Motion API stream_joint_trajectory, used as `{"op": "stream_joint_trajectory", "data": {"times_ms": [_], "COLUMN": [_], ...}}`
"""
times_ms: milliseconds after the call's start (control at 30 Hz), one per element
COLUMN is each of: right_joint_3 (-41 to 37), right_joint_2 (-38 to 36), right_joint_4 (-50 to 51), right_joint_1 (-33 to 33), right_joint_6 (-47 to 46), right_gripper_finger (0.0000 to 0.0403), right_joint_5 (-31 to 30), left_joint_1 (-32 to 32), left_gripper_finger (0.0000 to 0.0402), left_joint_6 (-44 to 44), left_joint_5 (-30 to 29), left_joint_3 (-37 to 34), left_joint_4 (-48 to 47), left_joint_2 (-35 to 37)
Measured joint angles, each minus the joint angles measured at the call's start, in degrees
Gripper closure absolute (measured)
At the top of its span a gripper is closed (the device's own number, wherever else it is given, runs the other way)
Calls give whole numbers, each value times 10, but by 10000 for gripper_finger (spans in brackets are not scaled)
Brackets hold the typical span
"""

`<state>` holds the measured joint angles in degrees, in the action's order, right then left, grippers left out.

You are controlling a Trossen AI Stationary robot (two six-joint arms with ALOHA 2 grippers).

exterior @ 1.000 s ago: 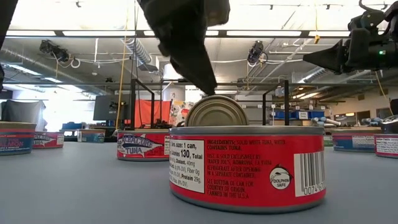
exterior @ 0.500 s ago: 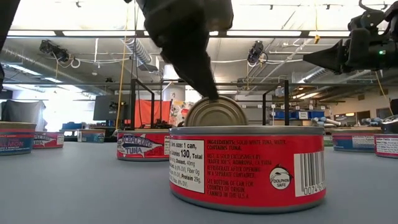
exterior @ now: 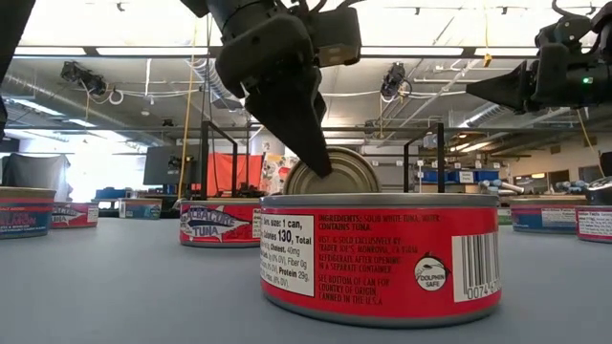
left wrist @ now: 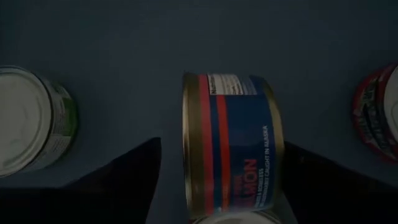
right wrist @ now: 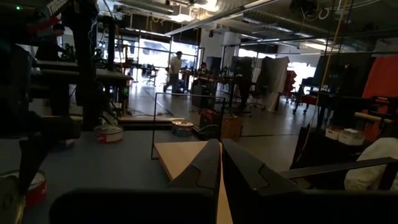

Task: Stack canned seafood by type on shelf
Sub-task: Put the blue tuna can on the shelf

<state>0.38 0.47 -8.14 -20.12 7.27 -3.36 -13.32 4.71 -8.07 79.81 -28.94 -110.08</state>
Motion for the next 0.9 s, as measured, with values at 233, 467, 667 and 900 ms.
{"op": "stream_joint_trajectory", "data": {"times_ms": [233, 467, 667, 900], "right_joint_3": [0, 0, 0, 0], "right_joint_2": [0, 0, 0, 0], "right_joint_4": [0, 0, 0, 0], "right_joint_1": [0, 0, 0, 0], "right_joint_6": [0, 0, 0, 0], "right_gripper_finger": [375, 375, 375, 375], "right_joint_5": [0, 0, 0, 0], "left_joint_1": [0, 7, 24, 76], "left_gripper_finger": [191, 200, 200, 200], "left_joint_6": [-4, -41, -111, -198], "left_joint_5": [7, -37, -142, -244], "left_joint_3": [0, 47, 115, 134], "left_joint_4": [7, -37, -66, 22], "left_joint_2": [0, 0, 0, 1]}}
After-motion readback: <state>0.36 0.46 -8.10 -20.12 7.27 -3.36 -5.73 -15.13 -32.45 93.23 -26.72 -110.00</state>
